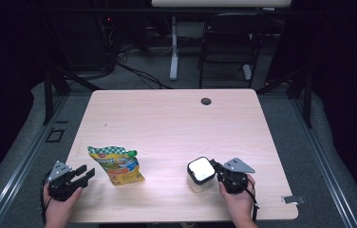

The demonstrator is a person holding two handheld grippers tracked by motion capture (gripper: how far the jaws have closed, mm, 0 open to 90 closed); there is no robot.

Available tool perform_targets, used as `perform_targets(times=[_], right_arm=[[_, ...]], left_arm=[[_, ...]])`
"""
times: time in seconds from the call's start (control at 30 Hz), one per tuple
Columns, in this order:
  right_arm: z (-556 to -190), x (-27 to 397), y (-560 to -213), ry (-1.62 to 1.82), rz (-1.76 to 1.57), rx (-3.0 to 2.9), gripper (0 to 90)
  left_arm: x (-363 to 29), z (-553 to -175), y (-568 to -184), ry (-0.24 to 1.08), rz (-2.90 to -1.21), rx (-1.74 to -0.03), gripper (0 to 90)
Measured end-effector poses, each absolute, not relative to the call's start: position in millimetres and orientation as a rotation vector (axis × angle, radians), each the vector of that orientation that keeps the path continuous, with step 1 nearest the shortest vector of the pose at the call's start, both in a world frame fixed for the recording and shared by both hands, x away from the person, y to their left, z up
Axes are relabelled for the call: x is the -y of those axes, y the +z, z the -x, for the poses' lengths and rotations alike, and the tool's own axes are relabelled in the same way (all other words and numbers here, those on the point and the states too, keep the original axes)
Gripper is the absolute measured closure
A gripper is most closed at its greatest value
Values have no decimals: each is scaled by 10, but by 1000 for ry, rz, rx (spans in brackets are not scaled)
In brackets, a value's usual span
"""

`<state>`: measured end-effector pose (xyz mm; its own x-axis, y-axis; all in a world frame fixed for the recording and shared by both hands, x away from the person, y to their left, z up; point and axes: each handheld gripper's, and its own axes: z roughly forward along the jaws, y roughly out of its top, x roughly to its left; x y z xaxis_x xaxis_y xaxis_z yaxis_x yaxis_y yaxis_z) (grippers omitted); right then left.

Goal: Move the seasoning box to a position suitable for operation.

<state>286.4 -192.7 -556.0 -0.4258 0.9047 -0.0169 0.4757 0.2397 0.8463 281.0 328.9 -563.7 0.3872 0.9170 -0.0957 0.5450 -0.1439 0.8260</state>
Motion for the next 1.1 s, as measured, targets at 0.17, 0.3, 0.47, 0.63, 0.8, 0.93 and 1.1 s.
perform_targets(times=[0.17, 0.3, 0.47, 0.63, 0.8, 0.93, 1.1], right_arm=[[-2878, 1869, -5601, 1083, -1238, -2018, 854], [-2882, 1848, -5636, 1070, -1234, -2027, 853], [-2869, 1862, -5658, 1088, -1256, -2020, 840], [-2838, 1909, -5633, 1112, -1258, -2051, 833], [-2817, 1946, -5590, 1103, -1245, -2107, 833], [-2744, 1978, -5537, 1128, -1262, -2119, 821], [-2615, 1997, -5521, 1150, -1245, -2159, 821]], left_arm=[[-3287, -2815, -5642, 561, -1817, -1272, 581], [-3283, -2815, -5638, 561, -1822, -1270, 581], [-3289, -2816, -5634, 565, -1818, -1269, 580], [-3301, -2813, -5626, 568, -1813, -1270, 579], [-3299, -2812, -5625, 568, -1809, -1269, 578], [-3295, -2813, -5627, 568, -1806, -1269, 577], [-3299, -2818, -5630, 570, -1808, -1270, 577]])
